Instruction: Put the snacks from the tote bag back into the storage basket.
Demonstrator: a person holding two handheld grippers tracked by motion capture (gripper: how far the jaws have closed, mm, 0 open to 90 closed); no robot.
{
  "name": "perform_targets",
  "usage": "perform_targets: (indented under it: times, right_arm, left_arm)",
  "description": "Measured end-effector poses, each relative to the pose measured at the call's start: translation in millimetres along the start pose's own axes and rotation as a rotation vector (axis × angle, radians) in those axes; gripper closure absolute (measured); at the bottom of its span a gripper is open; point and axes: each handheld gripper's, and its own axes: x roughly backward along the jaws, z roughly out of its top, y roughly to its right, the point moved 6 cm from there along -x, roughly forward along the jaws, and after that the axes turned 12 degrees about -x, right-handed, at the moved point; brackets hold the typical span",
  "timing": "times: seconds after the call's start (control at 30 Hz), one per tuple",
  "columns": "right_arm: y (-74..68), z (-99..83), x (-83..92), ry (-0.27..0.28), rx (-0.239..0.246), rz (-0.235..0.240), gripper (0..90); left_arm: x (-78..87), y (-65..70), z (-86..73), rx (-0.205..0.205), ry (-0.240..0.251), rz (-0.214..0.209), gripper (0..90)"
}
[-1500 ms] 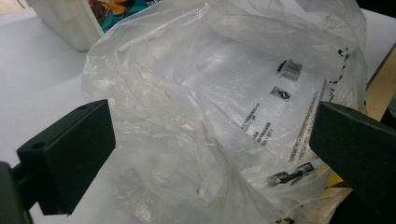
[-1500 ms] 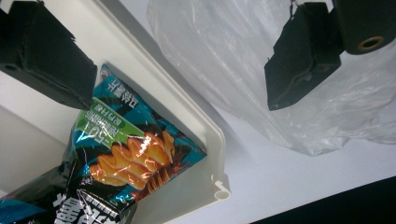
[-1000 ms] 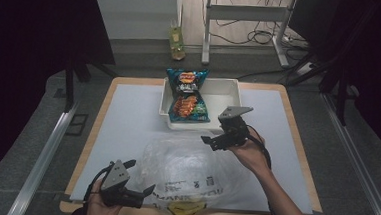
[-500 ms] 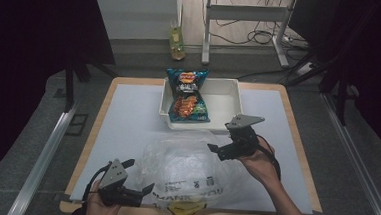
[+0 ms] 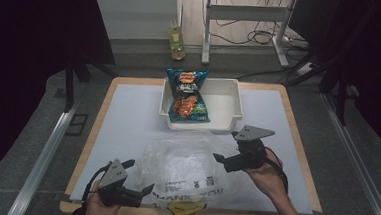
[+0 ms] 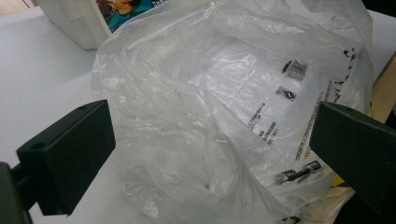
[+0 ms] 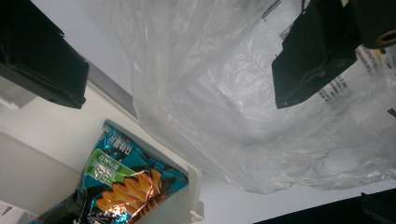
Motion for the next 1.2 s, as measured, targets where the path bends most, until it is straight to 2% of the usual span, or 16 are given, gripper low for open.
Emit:
perform_targets:
  times: [0.27, 0.63, 0.87, 1.2]
  right_arm:
    - [1.7, -15.2, 13.2, 0.012, -0.031, -0.009, 1.6]
    - [1.9, -36.5, 35.8, 0.024, -0.044, -0.032, 1.1]
    - [2.6, -53.0, 47.4, 0.037, -0.072, -0.037, 1.1]
    - [6.5, -76.7, 58.2, 0.049, -0.076, -0.071, 1.1]
  left_arm:
    - [0.1, -0.9, -0.5, 0.004, -0.003, 0.000, 0.3]
    - [0.3, -1.1, -1.3, 0.027, -0.011, -0.010, 0.3]
    - [1.1, 0.4, -0.5, 0.017, -0.023, -0.005, 0.0]
    - [-1.1, -0.3, -3.4, 0.013, -0.042, 0.000, 0.0]
